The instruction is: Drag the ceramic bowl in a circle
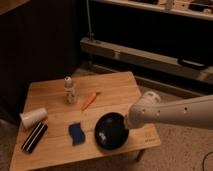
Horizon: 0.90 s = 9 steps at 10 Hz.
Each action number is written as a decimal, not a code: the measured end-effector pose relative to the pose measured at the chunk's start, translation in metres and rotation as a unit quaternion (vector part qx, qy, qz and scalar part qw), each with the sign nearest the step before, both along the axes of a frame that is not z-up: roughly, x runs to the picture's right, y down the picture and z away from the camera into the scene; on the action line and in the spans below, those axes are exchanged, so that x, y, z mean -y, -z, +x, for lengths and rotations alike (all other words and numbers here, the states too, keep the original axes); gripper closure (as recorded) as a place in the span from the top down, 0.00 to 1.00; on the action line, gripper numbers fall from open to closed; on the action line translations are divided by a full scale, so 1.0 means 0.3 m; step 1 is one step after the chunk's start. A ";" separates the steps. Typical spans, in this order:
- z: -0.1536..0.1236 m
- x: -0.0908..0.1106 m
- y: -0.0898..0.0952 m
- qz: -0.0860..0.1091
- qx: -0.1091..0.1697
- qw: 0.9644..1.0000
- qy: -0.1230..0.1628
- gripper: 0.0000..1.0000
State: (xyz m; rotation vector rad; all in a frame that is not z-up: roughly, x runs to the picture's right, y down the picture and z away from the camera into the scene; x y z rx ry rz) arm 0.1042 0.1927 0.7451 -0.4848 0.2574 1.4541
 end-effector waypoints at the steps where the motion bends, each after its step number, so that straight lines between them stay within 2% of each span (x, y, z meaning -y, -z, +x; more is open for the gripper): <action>1: -0.044 0.012 -0.011 0.003 0.014 1.000 0.002 0.19; 3: -0.088 0.065 -0.058 0.008 0.035 0.999 0.000 0.19; 5: -0.119 0.174 -0.159 0.012 0.057 0.998 -0.001 0.19; 6: -0.112 0.219 -0.204 0.013 0.062 0.998 -0.005 0.19; 7: -0.090 0.295 -0.280 0.015 0.068 0.997 -0.012 0.19; 9: -0.086 0.382 -0.364 0.018 0.077 0.997 -0.020 0.19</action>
